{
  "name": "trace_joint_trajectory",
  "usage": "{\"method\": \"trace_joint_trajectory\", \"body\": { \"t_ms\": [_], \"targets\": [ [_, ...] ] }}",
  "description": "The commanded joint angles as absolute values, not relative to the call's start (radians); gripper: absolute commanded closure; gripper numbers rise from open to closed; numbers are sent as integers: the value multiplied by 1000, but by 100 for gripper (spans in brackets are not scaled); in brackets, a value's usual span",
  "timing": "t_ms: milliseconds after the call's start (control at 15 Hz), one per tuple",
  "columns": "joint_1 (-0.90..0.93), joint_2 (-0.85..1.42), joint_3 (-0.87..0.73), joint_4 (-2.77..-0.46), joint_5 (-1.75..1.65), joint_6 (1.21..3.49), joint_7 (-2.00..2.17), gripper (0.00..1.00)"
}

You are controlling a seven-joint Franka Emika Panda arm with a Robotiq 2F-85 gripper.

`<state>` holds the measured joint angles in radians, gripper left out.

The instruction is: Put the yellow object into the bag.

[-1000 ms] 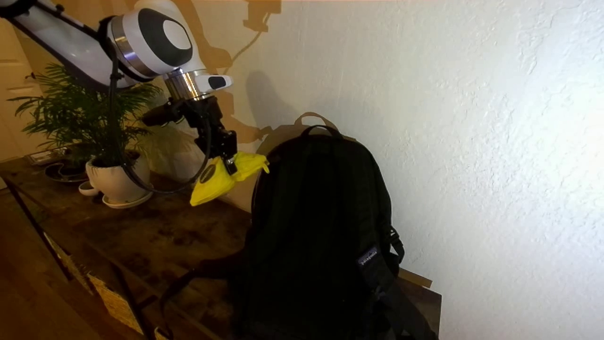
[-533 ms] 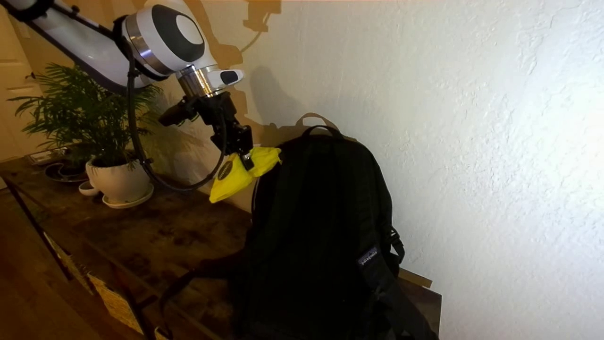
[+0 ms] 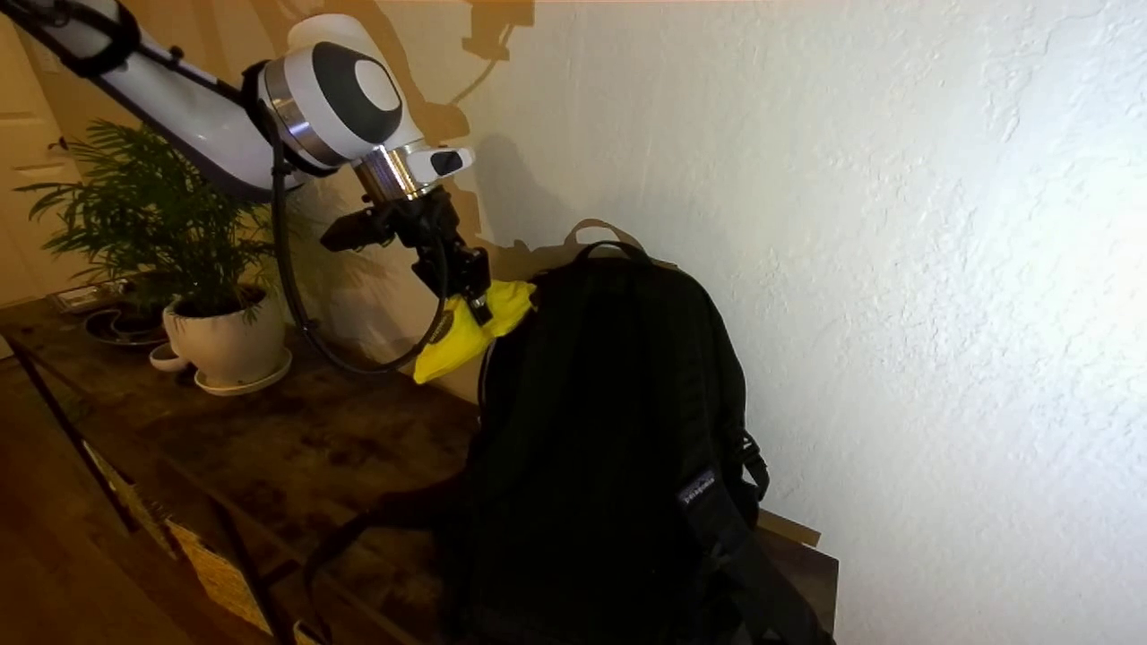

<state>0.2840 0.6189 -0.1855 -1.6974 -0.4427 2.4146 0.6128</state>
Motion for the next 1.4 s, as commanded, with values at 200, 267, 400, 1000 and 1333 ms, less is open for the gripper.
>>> {"method": "trace_joint_trajectory", "body": {
  "t_ms": [200, 267, 400, 1000, 1333],
  "targets": [
    [279, 703, -187, -1619, -437, 2480, 596, 93],
    [284, 711, -186, -1614, -436, 2482, 591, 93],
    [295, 721, -185, -1610, -439, 2476, 583, 93],
    [331, 711, -159, -1630, -432, 2443, 557, 93],
    [333, 700, -201, -1630, -453, 2391, 579, 93]
  ]
}}
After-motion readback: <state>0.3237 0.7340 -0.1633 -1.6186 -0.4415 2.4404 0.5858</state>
